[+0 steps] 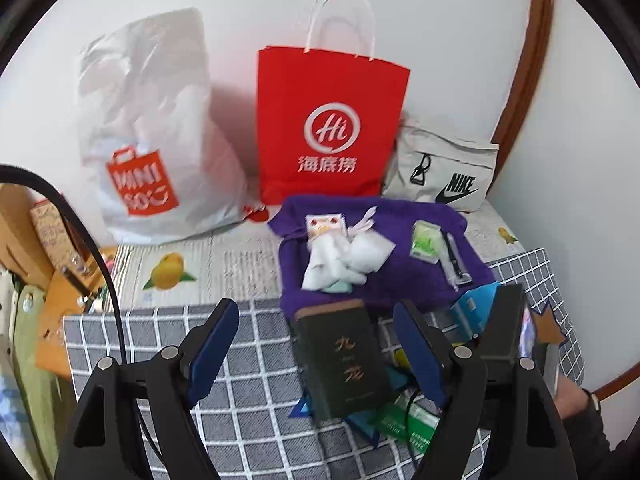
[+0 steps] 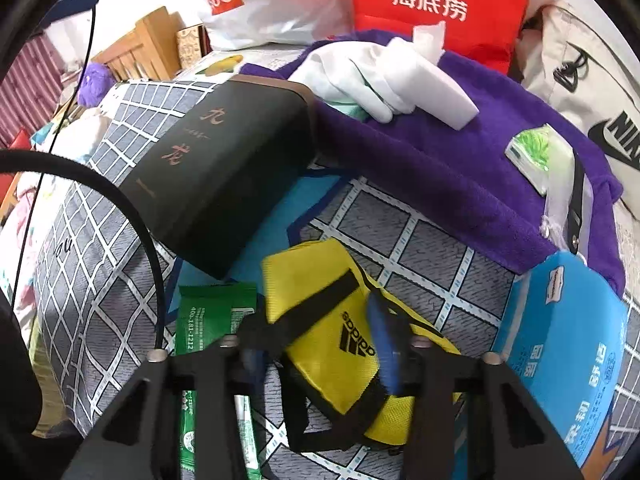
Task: Organize soft objects
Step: 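Close the right tool on the yellow Adidas pouch and lift it, then grip the green packet with the left tool while the right tool holds the pouch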
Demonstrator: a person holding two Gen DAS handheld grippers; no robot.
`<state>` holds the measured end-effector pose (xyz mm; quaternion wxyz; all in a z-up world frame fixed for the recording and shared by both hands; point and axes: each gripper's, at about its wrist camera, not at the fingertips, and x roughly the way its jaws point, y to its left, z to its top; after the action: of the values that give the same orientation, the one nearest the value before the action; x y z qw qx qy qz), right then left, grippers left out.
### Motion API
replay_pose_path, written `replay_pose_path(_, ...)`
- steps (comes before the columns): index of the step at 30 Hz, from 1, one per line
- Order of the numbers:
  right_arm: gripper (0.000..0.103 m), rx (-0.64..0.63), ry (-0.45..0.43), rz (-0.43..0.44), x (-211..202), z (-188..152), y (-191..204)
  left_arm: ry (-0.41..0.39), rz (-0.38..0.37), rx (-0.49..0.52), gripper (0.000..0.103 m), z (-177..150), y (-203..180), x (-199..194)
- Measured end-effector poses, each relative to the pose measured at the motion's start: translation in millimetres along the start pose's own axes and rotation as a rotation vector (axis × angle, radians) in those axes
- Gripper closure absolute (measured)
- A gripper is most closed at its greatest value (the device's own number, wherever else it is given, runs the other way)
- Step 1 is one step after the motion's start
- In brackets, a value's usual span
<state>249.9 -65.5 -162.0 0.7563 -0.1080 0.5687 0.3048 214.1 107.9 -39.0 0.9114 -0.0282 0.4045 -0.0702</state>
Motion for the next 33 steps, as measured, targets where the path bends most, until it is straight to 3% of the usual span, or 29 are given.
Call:
replay_pose_path(2, 0.080, 0.006, -0.019, -0.025, -8.1, 1.2, 2.8, 0.015, 0.004, -0.014, 0.025, -7.8, 6.1, 1.3)
replay_pose_path(5, 0.084, 0.026, -0.048, -0.023, -23.2, 3.1, 4.7, 0.043, 0.012, -0.023, 0.025, -21.9, 11.4, 5.4)
replay_pose_path(9, 0.085, 0.072, -0.060, 0.002, -37.2, 0.4, 1.2, 0.087, 0.022, -0.036, 0.025, -40.6, 16.0, 11.7)
replay_pose_path(13, 0.087, 0.145, -0.113, 0.116, -55.1, -5.2, -5.1, 0.116, 0.014, -0.044, 0.025, -59.1, 14.4, 15.5)
replay_pose_path(18, 0.087, 0.212, -0.187, 0.125, -73.6, -12.0, -9.4, 0.164, -0.031, -0.048, 0.025, -85.5, 0.4, 25.8)
replay_pose_path(25, 0.087, 0.228, -0.273, 0.076, -119.2, -39.7, -10.5, 0.317, -0.112, -0.033, 0.025, -131.1, -40.0, 57.7)
replay_pose_path(30, 0.087, 0.238, -0.339, 0.048, -159.0, -69.3, -11.1, 0.382, -0.116, -0.043, 0.025, -150.9, -69.8, 73.7)
replay_pose_path(33, 0.087, 0.245, -0.375, 0.035, -179.4, -89.5, -15.5, 0.402, -0.070, -0.059, 0.025, -155.8, -83.7, 86.9)
